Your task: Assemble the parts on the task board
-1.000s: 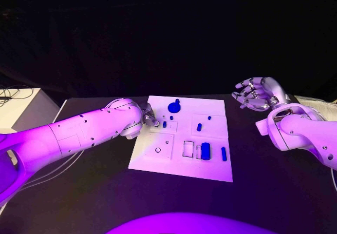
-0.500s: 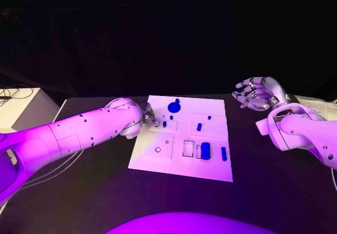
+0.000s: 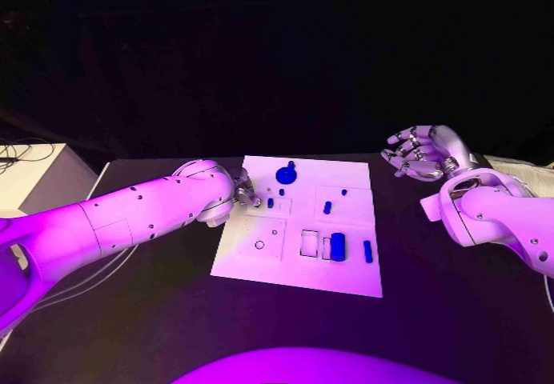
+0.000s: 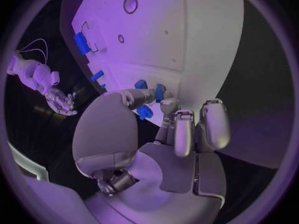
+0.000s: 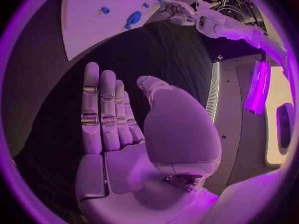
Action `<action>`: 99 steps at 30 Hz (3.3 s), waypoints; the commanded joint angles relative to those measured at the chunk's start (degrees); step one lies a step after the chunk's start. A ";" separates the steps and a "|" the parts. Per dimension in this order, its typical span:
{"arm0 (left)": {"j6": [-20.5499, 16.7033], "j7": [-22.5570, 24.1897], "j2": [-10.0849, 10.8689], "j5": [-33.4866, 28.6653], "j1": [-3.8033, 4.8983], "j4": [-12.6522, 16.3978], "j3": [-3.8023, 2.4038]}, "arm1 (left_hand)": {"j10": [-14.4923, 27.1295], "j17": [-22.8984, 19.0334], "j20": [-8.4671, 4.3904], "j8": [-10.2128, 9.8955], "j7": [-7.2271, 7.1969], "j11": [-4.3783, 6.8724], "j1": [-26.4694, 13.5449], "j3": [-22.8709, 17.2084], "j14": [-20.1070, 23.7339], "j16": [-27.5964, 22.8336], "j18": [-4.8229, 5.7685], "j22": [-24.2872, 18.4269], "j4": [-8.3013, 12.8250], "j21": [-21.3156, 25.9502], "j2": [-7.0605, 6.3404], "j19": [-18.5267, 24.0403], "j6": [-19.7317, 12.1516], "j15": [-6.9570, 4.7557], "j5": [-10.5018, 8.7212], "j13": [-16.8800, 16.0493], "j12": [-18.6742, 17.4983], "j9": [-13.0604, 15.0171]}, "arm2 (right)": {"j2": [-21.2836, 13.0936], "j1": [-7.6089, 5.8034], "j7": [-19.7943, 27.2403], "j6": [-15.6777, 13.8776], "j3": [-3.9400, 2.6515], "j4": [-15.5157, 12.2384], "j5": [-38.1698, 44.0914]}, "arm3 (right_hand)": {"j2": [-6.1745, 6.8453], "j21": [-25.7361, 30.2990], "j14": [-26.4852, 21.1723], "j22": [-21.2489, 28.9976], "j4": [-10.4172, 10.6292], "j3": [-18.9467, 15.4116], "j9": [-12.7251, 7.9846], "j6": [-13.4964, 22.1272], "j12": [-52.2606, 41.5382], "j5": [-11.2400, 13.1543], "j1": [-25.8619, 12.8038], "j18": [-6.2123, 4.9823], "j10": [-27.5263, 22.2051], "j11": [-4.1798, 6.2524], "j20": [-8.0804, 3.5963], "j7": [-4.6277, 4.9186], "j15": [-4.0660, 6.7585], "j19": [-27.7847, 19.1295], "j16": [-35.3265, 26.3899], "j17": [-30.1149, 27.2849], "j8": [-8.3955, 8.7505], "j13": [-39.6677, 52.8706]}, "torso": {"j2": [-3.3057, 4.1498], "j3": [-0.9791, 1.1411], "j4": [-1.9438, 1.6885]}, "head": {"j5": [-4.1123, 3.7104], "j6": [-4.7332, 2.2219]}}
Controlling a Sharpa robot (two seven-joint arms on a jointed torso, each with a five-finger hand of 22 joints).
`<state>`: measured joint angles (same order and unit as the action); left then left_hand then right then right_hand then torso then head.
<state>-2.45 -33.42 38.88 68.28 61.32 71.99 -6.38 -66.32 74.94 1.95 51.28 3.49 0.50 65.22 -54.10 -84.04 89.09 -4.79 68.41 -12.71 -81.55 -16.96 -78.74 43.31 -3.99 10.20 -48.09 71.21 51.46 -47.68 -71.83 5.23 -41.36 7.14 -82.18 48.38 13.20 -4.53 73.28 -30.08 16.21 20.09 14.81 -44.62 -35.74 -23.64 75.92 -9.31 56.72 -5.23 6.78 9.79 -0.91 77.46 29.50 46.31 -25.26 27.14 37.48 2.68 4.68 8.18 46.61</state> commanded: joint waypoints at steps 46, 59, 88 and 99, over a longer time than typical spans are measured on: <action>1.06 -1.78 -0.48 1.57 -0.53 -0.67 0.36 | -2.02 14.97 -0.12 1.50 -0.11 0.32 -0.56 -8.20 -5.93 0.88 0.73 1.83 7.68 -0.99 0.47 -1.37 0.36 -0.10 1.37 -1.31 1.05 0.97 | -0.12 0.02 0.46 0.54 -0.03 -0.25 0.43 | 0.02 0.40 0.51 0.24 0.29 0.17 -0.09 0.22 0.24 -0.37 -0.67 -1.12 0.32 -0.14 -0.06 0.27 -0.10 0.39 -0.45 0.10 -0.32 -0.12 | 0.00 -0.02 0.00 | -0.26 0.30; -0.08 -1.20 -0.60 1.76 -0.53 -0.53 0.37 | -2.08 15.06 -0.12 1.53 -0.13 0.35 -0.62 -8.26 -5.96 0.91 0.72 1.80 7.75 -0.98 0.48 -1.35 0.35 -0.12 1.33 -1.32 1.05 0.99 | -0.11 0.02 0.47 0.51 -0.03 -0.25 0.43 | 0.02 0.40 0.51 0.24 0.29 0.17 -0.09 0.22 0.24 -0.37 -0.67 -1.12 0.32 -0.14 -0.06 0.27 -0.10 0.39 -0.45 0.10 -0.32 -0.12 | -0.01 -0.03 0.00 | -0.28 0.29; -0.45 0.01 1.12 -5.71 -0.51 2.17 -2.29 | -2.16 15.01 -0.18 1.62 -0.16 0.39 -0.71 -8.63 -5.94 0.90 0.66 1.52 7.69 -0.88 1.05 -1.19 0.33 -0.17 0.53 -0.98 0.82 1.02 | -0.07 0.03 0.49 0.49 -0.03 -0.12 0.43 | 0.02 0.40 0.51 0.24 0.29 0.17 -0.09 0.22 0.24 -0.37 -0.67 -1.12 0.32 -0.14 -0.06 0.27 -0.10 0.39 -0.45 0.10 -0.32 -0.12 | 0.02 0.00 -0.07 | -0.62 0.67; 0.58 0.77 0.91 -2.88 -0.51 1.47 -2.26 | -1.78 14.54 -0.09 1.30 -0.06 0.25 -0.50 -7.38 -5.77 0.68 0.52 0.80 7.20 -0.52 2.05 -0.69 -0.41 -0.05 -0.74 -0.06 0.30 0.88 | 0.00 0.06 0.47 0.53 -0.03 0.00 0.43 | 0.00 0.42 0.72 0.69 0.13 0.32 -0.10 0.20 0.17 -0.65 -0.82 -1.14 0.33 -0.10 -0.07 0.23 -0.06 0.54 -0.79 0.25 -0.35 -0.23 | 0.06 -0.06 -0.05 | -0.48 0.95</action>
<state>-3.09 -33.72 39.92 64.09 60.78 73.49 -8.62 -68.21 74.91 1.85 52.59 3.37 0.81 63.95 -54.39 -84.04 89.75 -4.79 69.28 -13.00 -82.16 -16.42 -79.85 43.37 -3.97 9.65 -48.18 71.69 52.39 -47.72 -71.79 5.24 -41.36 7.14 -82.16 48.37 13.20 -4.29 73.69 -29.44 16.21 20.09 14.76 -44.62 -35.74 -24.09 75.47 -9.31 56.72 -5.23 6.56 9.79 -0.89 77.67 28.83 46.51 -25.26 26.96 37.52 2.68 4.64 7.66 47.50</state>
